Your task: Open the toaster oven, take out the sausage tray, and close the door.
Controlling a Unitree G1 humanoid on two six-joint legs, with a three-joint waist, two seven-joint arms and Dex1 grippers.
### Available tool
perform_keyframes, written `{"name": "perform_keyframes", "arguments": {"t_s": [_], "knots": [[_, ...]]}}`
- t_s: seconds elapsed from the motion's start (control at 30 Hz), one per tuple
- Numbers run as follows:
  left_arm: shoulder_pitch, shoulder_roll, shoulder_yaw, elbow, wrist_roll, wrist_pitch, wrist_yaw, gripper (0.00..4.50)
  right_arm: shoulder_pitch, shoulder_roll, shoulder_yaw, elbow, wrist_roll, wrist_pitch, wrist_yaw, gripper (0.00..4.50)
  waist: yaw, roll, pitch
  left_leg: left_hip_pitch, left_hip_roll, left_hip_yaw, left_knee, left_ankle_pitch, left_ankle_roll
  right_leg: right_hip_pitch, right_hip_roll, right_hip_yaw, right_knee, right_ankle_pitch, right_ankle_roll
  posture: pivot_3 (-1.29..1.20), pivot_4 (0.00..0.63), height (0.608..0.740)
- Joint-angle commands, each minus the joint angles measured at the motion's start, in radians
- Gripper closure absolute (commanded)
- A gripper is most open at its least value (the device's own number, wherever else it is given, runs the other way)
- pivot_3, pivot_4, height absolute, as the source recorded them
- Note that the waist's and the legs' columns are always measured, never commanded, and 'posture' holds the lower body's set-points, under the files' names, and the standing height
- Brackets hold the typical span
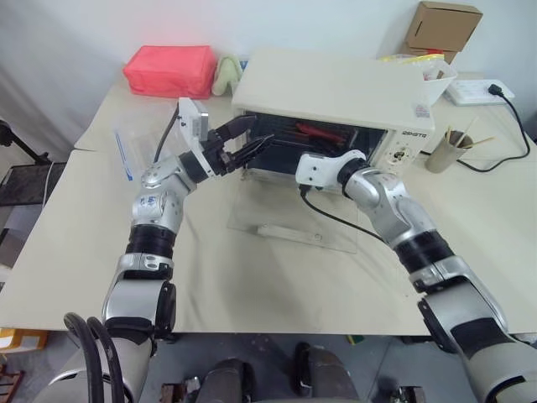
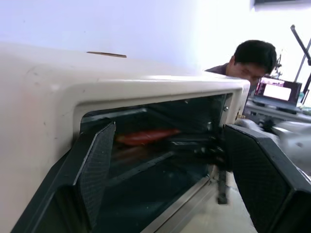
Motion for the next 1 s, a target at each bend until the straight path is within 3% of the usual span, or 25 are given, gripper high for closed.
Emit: {"name": "perform_keyframes", "arguments": {"t_s": [0.03,0.33,0.57,0.7,0.87,1.0], "knots": [[-0.02,0.005,0.025,0.042,0.002,-0.012,-0.013,0.74,0.072,-0.039,-0.045,-0.214,0.021,0.001,0.054,4.5,0.0,0.0,0.0,0.0,0.0,0.0,0.0,0.0,0.0,0.0,0.0,0.0,0.0,0.0,0.0,0.0,0.15,0.74],[-0.001,0.002,0.03,0.048,-0.001,0.07,-0.023,0.74,0.391,-0.086,-0.126,-0.648,0.025,0.114,0.191,4.5,0.028,0.0,0.0,-0.001,0.0,0.001,0.001,0.001,0.0,-0.001,0.001,0.002,-0.001,0.0,0.0,0.0,0.15,0.74],[0.017,0.033,0.05,0.058,-0.013,0.126,-0.073,0.74,0.497,-0.116,-0.192,-0.793,0.036,0.127,0.249,4.5,0.028,-0.001,0.0,0.0,0.0,0.002,0.002,0.001,-0.001,-0.001,0.003,0.004,0.0,0.0,0.0,0.0,0.15,0.74],[0.098,0.091,0.059,-0.074,-0.07,0.322,-0.108,0.74,0.582,-0.129,-0.203,-0.877,0.043,0.124,0.279,4.5,0.026,-0.001,0.0,0.001,0.001,0.002,0.002,0.001,-0.001,0.0,0.003,0.004,0.001,0.0,0.0,0.0,0.15,0.74],[0.216,0.198,0.101,-0.259,-0.156,0.675,-0.008,0.74,0.633,-0.137,-0.212,-0.917,0.04,0.085,0.285,4.5,0.023,-0.002,0.001,0.001,0.001,0.002,0.002,0.001,-0.001,-0.001,0.003,0.005,0.001,0.0,0.0,0.0,0.15,0.74],[0.225,0.238,0.166,-0.346,-0.262,1.01,0.116,0.74,0.615,-0.137,-0.199,-0.872,0.017,0.065,0.272,4.5,0.029,-0.002,0.001,0.002,0.001,0.001,0.004,0.002,-0.001,0.0,0.003,0.007,0.003,0.0,0.0,0.0,0.15,0.74]]}}
